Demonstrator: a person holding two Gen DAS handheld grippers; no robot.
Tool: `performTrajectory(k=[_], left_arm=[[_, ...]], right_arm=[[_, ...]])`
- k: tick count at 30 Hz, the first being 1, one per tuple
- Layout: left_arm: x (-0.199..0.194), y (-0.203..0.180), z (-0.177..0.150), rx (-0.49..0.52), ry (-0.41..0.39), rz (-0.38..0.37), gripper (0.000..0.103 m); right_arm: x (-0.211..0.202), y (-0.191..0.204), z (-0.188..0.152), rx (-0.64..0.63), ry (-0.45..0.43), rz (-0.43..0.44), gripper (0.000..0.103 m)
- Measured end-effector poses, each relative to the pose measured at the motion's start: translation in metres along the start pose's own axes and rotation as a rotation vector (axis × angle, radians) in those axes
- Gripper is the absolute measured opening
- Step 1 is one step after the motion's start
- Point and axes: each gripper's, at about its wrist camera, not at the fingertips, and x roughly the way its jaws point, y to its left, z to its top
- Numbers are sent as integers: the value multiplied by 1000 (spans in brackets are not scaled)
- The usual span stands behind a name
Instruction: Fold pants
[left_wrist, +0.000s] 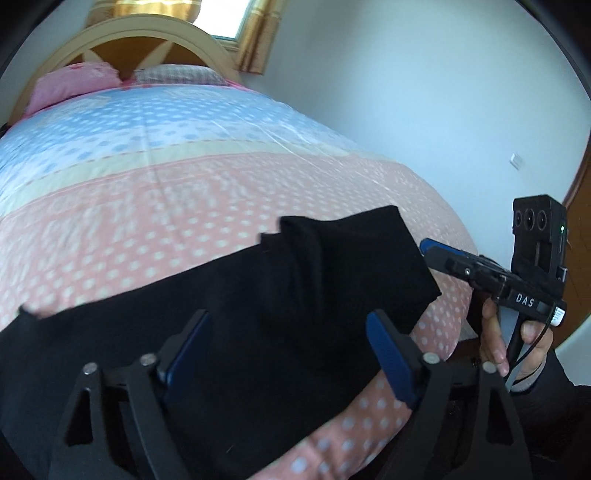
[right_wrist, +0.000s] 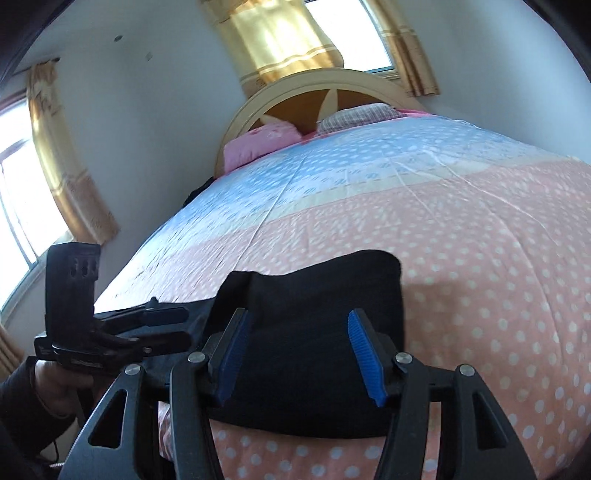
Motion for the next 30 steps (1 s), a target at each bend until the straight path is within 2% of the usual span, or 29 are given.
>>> performTrajectory(k=[3,5,8,14,15,16,17,18,20,30], left_arm=[[28,-14,14,26,32,9,77],[42,-13,19,5,53,7,76],[58,-7,21,-54,103,-6,65],[57,-11,15,-75,99,25,63],[58,-13,16,-70,103,34,59],[58,-14,16,-65,107,44,43],[57,-13,16,-65,108,49,20],[57,-12,17,-78,113,40,15],[51,-7,19,-130,111,0,12],[-22,-9,30,-201,7,-48,11]], right_arm=[[-3,-4,4,17,-6,2,57],[-6,-5,4,20,-13,7,57],[-5,-7,6,29,-18,5,57],[1,-9,4,58,-22,-10,57],[-1,-9,4,59,-32,-13,57],[-2,-9,4,59,-39,-13,57],[-3,-10,4,59,-46,-14,57],[-5,-10,4,59,-55,-17,57],[-8,-12,4,65,-70,-21,58],[-14,-17,6,85,-98,-26,60]])
